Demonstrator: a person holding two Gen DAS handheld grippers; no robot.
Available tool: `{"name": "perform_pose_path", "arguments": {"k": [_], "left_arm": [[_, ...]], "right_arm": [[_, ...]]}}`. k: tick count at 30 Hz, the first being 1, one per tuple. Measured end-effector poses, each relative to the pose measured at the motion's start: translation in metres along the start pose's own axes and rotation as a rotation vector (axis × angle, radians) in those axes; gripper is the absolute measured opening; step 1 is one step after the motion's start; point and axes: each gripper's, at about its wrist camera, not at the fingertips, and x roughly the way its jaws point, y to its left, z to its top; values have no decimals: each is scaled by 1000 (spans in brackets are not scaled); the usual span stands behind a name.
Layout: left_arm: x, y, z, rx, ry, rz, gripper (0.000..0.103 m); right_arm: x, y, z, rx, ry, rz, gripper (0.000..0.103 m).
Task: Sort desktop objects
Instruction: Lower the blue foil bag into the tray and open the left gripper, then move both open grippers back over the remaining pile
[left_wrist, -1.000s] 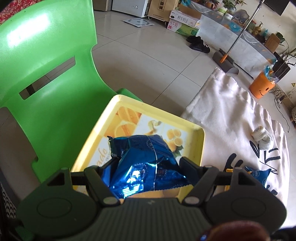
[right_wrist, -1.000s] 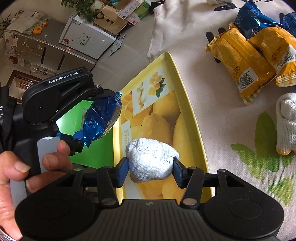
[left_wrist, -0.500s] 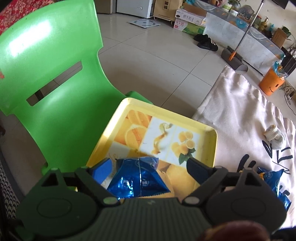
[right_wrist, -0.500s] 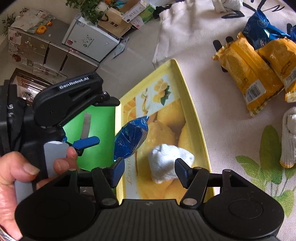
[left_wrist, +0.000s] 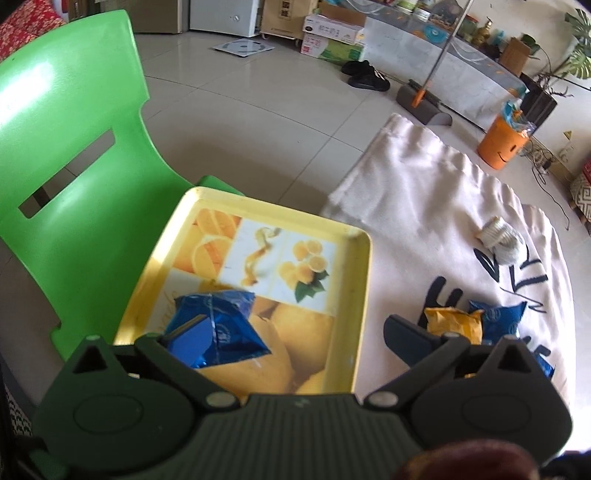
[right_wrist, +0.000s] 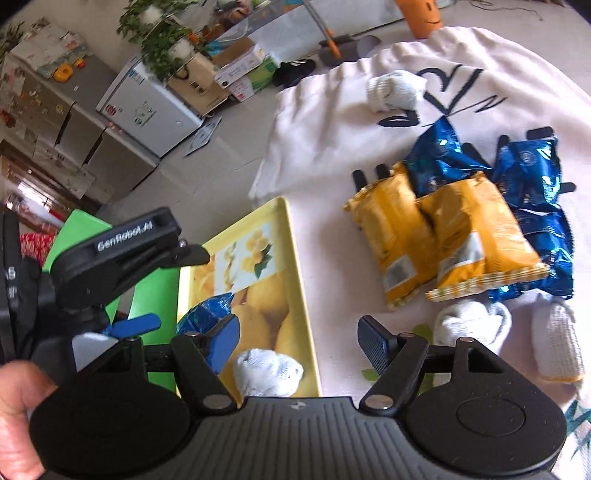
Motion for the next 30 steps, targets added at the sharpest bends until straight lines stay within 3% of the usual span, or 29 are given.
{"name": "perform_pose_path", "arguments": {"k": [10,24,30], "left_arm": [[-1,-34,-23,105,22,-32,102],[-1,-76,-55,266,46,-74,102],[-1,-92,-68,317,58,-92,102]], "right_arm": [[-30,-27,13,29,-43,-56,72],[-78,-88,41,141,-146,-311,79],[-84,-110,44,198,-129,-357,79]]}}
